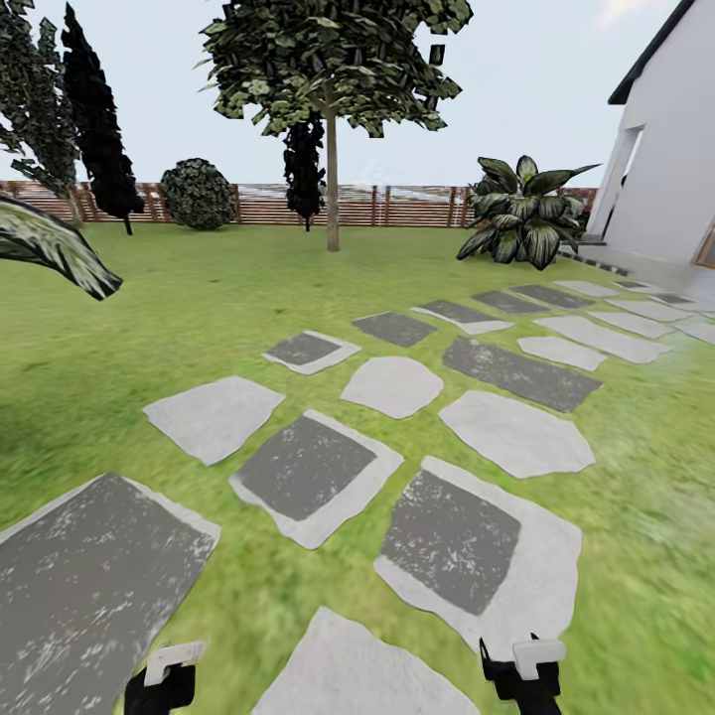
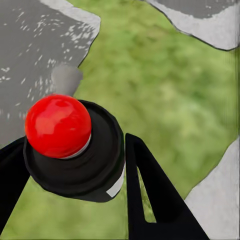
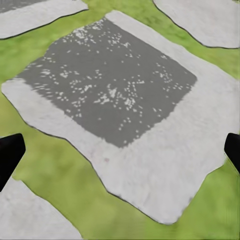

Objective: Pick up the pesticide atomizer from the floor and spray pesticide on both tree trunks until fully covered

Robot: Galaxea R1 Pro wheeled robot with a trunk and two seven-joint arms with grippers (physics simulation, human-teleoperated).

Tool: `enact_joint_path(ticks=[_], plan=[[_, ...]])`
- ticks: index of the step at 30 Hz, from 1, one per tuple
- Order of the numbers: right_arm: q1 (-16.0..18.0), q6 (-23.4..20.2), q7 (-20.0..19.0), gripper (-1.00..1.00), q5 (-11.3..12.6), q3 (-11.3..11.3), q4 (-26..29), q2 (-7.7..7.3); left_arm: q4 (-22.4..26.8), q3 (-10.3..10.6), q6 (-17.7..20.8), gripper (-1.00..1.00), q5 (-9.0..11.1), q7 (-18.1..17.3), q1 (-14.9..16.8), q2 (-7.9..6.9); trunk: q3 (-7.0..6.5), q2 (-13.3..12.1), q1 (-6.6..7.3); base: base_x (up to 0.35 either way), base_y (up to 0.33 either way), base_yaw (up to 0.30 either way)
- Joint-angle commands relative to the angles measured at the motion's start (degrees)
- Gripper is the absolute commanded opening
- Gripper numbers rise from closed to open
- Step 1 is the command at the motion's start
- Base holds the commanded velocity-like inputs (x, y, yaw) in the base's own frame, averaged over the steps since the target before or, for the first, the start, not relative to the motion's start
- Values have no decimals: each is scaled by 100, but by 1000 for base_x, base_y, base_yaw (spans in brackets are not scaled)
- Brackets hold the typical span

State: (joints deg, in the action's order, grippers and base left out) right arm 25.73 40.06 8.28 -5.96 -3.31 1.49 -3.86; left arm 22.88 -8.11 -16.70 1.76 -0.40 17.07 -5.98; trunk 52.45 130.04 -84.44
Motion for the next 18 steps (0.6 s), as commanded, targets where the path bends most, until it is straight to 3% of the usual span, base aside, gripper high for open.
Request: enact_joint_path(ticks=[1,5,12,18], plan=[[3,1,60,100,-54,-29,-2,-1,-3,-6,-18,-100,18,-4,1,1,5,2,-2,295,-169,0],[6,1,66,100,-54,-29,-3,-1,-3,-6,-18,-100,18,-4,1,1,5,2,-2,295,-169,13],[3,1,69,100,-50,-29,-1,-1,-3,-6,-18,-100,18,-4,3,1,5,2,-2,295,-169,178],[2,1,69,100,-47,-29,-2,-1,-2,-6,-18,-100,18,-4,2,1,5,2,-2,295,-169,24]])
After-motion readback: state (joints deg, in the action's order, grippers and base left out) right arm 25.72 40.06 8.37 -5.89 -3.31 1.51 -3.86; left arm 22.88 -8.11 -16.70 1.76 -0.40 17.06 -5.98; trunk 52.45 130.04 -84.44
